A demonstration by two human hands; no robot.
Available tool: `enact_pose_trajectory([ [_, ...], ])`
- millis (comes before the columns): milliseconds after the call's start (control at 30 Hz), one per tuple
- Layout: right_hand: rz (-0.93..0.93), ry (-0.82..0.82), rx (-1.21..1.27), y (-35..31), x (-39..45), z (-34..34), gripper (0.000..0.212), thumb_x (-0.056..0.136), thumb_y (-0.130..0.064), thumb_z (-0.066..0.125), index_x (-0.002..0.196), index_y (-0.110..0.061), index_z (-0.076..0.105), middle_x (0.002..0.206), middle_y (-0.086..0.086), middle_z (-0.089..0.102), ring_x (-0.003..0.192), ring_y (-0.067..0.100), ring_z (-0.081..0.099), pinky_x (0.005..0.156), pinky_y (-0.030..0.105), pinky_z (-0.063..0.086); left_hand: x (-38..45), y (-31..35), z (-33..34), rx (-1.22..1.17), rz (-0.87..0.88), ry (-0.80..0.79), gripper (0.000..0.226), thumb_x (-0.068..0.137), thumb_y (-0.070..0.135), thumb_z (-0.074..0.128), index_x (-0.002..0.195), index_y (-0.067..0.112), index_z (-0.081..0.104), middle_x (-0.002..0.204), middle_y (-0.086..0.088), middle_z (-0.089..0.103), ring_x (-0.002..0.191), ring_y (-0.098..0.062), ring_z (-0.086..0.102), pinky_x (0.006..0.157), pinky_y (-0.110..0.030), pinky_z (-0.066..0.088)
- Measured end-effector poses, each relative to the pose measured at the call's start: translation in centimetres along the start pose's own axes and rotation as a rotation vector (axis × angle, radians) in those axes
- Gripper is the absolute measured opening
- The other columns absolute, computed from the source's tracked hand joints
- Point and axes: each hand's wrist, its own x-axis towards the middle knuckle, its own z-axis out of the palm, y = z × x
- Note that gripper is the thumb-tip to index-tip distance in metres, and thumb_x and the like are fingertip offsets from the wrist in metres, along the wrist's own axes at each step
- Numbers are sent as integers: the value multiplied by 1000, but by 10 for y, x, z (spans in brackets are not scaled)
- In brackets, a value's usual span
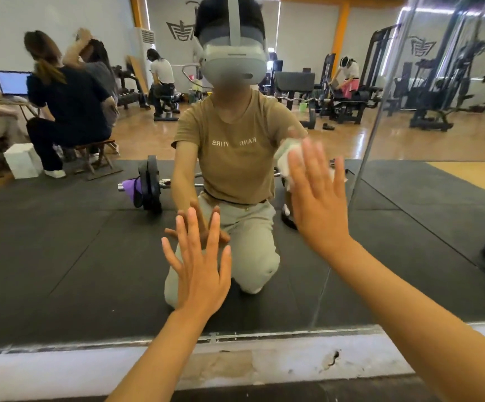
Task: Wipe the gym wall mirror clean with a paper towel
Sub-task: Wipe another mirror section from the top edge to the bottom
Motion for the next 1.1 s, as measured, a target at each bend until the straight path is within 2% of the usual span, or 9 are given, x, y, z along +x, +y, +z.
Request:
enact_pose_trajectory([
  [100,217,81,178,1,5,-1,59,97,6,50,150,-2,26,158,18,15,152,33,7,124,52,8,-2,5,8,-37,-36,-9,71,101,41,37,160,30,0,166,-2,-22,153,-29,-16,117,-56,-15],
  [167,213,57,235,-1,-23,6,66,96,6,48,154,-4,18,161,17,11,153,32,4,124,53,10,-1,7,13,-36,-51,-10,73,101,45,35,160,30,-6,164,-2,-26,152,-29,-21,115,-57,-19],
  [300,34,-48,197,-2,-111,23,66,104,-12,35,160,-20,1,168,-1,-7,154,23,-3,125,45,2,2,1,23,51,-3,33,76,101,49,32,158,28,-14,161,-2,-34,149,-28,-29,113,-58,-20],
  [433,-81,-153,154,-2,-183,28,76,97,-11,45,161,-19,5,168,0,-3,155,22,0,125,43,4,2,1,26,74,3,42,76,102,52,29,157,29,-18,159,-2,-37,147,-27,-31,113,-58,-22],
  [600,-420,-358,18,10,-246,28,87,84,1,40,161,-17,2,168,0,-5,155,21,-1,126,42,2,3,2,27,84,-1,72,71,104,55,23,156,30,-18,160,-24,-7,147,-25,-32,113,-56,-22],
  [733,-629,-364,3,28,-221,19,78,91,2,35,160,-13,1,168,3,-8,154,20,-3,126,40,1,4,2,25,69,10,46,73,103,54,27,155,32,-21,159,-23,-8,146,-23,-32,112,-55,-23],
  [833,-547,-245,19,38,-171,12,67,101,-2,36,160,-10,4,168,4,-7,154,19,0,125,42,4,2,1,20,36,15,23,75,103,51,30,156,31,-19,160,-19,-10,146,-21,-33,112,-53,-24],
  [933,-360,-150,51,30,-124,15,85,94,-3,59,160,-12,6,168,3,-6,154,21,0,125,48,4,-5,-2,15,9,12,28,72,103,42,37,160,25,-4,163,-19,-8,149,-22,-25,116,-51,-19],
  [1100,-115,-57,243,-30,-116,34,73,102,-24,51,160,-16,7,168,-1,-6,154,25,0,124,52,10,-57,-18,24,5,-163,-43,72,102,44,33,159,31,-10,166,-10,-17,152,-24,-19,118,-48,-19],
])
